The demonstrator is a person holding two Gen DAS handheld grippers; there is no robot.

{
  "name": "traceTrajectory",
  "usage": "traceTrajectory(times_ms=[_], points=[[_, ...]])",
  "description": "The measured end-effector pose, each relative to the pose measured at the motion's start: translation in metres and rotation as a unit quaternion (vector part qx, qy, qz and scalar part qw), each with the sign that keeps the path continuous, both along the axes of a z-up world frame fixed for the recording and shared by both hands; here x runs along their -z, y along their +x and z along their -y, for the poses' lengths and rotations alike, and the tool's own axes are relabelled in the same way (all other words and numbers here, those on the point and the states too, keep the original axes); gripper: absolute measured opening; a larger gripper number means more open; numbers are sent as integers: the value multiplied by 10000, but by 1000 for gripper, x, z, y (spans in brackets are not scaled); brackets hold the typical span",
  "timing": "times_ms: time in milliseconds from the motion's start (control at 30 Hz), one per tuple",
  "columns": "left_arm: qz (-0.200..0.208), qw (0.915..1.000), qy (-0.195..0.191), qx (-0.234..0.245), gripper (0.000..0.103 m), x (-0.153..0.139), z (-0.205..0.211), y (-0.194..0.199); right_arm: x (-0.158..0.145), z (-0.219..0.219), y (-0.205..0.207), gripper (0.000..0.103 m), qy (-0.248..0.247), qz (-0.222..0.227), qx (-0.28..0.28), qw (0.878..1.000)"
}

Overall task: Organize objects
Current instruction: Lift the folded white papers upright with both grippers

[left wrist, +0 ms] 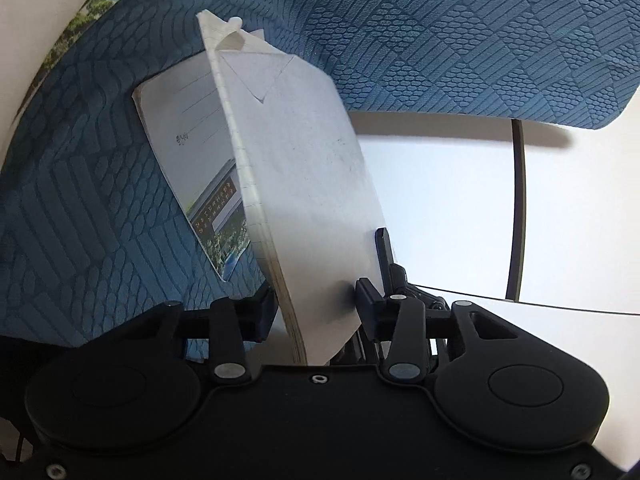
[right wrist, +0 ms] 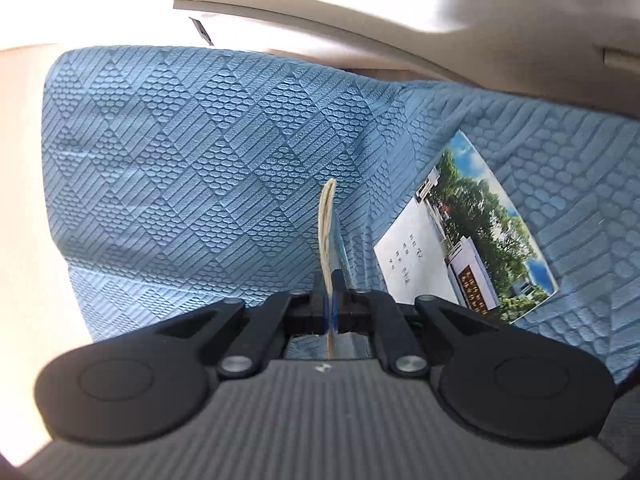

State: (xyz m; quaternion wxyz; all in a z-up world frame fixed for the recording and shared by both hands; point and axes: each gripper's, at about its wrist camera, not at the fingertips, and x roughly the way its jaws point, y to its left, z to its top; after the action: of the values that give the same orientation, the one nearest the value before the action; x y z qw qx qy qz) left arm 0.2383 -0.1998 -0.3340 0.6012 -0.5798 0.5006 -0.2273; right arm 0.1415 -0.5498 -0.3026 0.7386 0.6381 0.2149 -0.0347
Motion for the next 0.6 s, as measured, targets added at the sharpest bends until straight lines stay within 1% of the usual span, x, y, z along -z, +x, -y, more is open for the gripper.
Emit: traceTrajectory(times_ms=[67,167,200,233,467,600], points=[[70,9999,91,-57,34,-9,-8,-1,-7,-3,-2,5,-140,-45,-42,9999],[160,9993,295,-133,27,-24,-21,-3,-18,-10,-7,5,-358,-70,-65,9993],[194,9991,337,-151,22,-28,-26,-3,-23,-13,-8,5,-443,-83,-83,9989],[221,9990,360,-156,21,-32,-31,-5,-27,-16,-10,5,-535,-95,-91,9985],[491,9974,477,-214,19,-63,-58,-9,-56,-35,-12,5,-788,49,-238,9966],[654,9955,625,-280,19,-84,-79,-14,-76,-46,-10,5,-891,170,-344,9953]])
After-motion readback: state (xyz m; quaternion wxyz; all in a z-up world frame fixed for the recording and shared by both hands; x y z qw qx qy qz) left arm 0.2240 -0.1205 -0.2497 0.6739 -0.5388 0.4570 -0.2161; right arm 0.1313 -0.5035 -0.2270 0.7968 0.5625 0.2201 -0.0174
